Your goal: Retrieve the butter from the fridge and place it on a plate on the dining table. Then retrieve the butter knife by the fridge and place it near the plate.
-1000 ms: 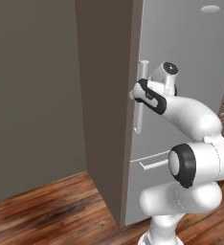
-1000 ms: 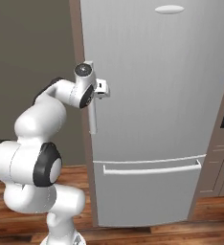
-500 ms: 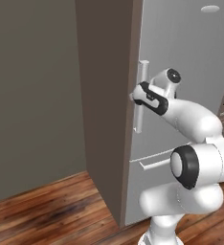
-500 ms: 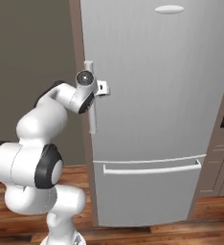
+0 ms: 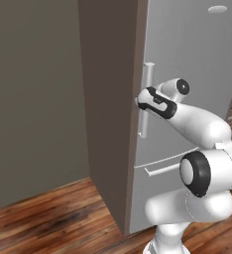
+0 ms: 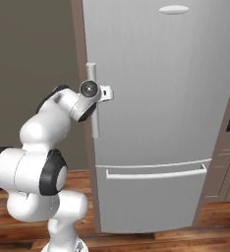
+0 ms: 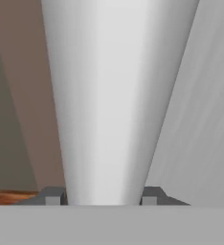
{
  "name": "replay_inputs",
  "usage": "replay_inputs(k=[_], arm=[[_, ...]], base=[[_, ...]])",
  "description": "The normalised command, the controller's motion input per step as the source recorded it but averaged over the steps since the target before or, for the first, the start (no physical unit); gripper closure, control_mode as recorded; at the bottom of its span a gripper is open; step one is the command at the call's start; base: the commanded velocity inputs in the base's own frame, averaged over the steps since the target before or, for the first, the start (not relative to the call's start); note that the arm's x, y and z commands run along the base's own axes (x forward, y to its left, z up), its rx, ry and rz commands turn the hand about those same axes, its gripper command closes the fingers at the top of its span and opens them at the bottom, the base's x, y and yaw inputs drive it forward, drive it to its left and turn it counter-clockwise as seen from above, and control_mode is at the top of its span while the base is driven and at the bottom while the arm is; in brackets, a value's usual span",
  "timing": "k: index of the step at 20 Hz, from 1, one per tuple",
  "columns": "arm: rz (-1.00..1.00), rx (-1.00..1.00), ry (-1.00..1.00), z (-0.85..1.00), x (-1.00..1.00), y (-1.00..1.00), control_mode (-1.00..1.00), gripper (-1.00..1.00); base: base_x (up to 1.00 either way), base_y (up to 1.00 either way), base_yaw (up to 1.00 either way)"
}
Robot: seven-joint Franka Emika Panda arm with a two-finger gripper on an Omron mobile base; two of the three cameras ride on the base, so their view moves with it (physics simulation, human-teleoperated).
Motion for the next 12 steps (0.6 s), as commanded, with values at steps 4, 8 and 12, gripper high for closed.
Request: replay_inputs(k=[4, 8, 12], arm=[[-0.05, 0.0, 0.06, 0.21, -0.01, -0.13, -1.0, 1.0], [0.0, 0.11, -0.02, 0.3, -0.78, -0.97, -1.0, 1.0], [0.0, 0.14, 0.0, 0.23, -1.0, -1.0, -1.0, 1.0]], base=[[0.0, 0.0, 0.0], [0.0, 0.0, 0.0], [0.0, 0.0, 0.0]])
